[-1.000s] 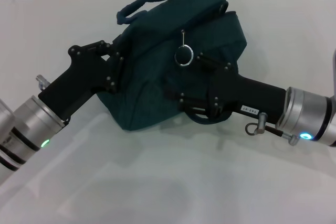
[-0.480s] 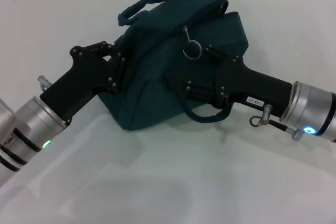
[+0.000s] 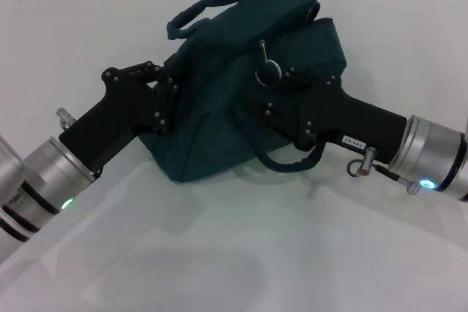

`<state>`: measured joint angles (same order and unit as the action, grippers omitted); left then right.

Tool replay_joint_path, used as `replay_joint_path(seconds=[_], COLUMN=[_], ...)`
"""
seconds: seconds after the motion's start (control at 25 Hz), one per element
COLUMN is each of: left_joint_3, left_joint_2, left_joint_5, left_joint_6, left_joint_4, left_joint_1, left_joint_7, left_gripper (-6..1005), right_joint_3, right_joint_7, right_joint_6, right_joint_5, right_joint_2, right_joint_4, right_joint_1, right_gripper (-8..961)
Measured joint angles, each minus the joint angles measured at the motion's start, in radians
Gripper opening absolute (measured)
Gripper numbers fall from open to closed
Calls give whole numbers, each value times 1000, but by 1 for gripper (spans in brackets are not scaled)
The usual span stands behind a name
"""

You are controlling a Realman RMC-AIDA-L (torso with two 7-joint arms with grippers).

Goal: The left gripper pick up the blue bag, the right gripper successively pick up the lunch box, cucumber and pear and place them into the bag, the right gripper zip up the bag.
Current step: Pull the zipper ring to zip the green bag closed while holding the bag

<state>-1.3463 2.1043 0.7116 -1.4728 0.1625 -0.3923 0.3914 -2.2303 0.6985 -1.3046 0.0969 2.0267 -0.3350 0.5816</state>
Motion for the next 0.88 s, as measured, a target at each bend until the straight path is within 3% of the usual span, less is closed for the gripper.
replay_joint_path(seconds=[0.24,0.44,0.64,0.88], left_joint_3=[-13,-13,-13,-20], left_joint_2=[0,1,2,2], left_joint_5=[0,0,0,0], left_joint_6=[0,0,0,0], left_joint_4=[0,0,0,0], left_joint_1=[0,2,5,6], left_joint_7=[2,1,3,5], left_gripper=[31,31,30,30], right_joint_3=[11,12,23,63], right_joint_7=[-77,-119,-137,-190], right_joint_6=[0,0,1,-3], right_joint_5=[-2,-2,-11,-28], right_joint_2=[1,1,1,1], right_joint_4=[-8,-13,-13,-14], right_joint_1=[-15,-19,-21,-44], right_gripper=[412,183,29,30])
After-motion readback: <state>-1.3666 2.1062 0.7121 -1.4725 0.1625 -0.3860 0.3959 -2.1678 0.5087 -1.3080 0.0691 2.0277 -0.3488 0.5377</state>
